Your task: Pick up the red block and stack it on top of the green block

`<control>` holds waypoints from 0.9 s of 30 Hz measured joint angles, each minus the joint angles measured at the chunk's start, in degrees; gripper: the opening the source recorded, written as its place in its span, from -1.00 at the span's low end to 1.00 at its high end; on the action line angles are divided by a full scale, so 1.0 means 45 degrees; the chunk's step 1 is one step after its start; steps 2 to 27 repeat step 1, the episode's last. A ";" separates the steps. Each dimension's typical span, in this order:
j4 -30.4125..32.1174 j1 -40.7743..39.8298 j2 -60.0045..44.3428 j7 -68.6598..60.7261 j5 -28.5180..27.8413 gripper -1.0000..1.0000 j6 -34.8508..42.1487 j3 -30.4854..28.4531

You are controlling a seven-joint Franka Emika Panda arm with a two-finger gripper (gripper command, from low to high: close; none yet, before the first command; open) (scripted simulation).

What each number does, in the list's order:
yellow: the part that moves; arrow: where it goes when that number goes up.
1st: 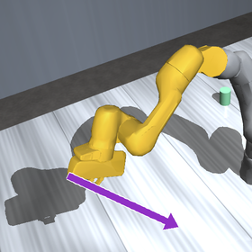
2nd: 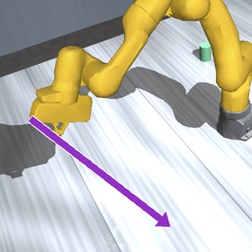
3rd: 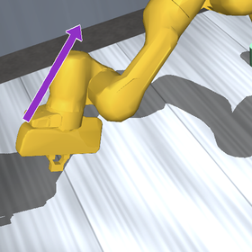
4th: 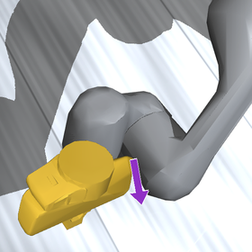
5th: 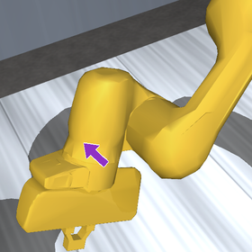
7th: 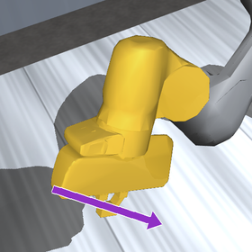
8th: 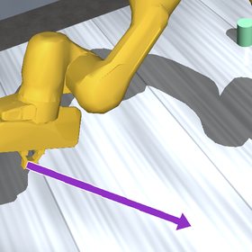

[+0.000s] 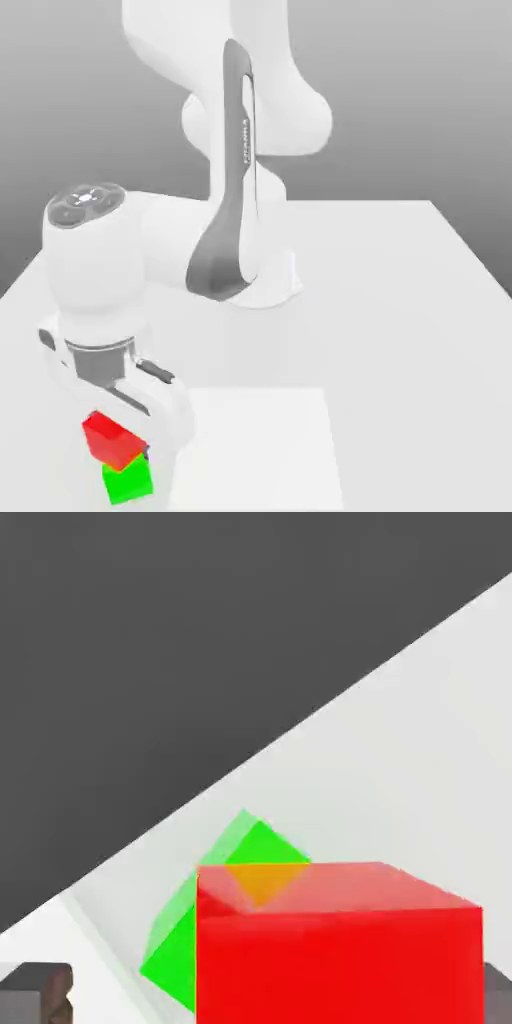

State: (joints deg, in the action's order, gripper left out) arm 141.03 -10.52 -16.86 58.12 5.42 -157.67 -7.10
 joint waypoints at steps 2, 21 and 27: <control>0.0006 0.0021 0.0169 0.0037 -0.0055 1.00 0.0164 -0.0035; 0.0006 0.0021 0.0169 0.0037 -0.0055 1.00 0.0164 -0.0035; 0.0006 0.0021 0.0169 0.0037 -0.0055 1.00 0.0164 -0.0035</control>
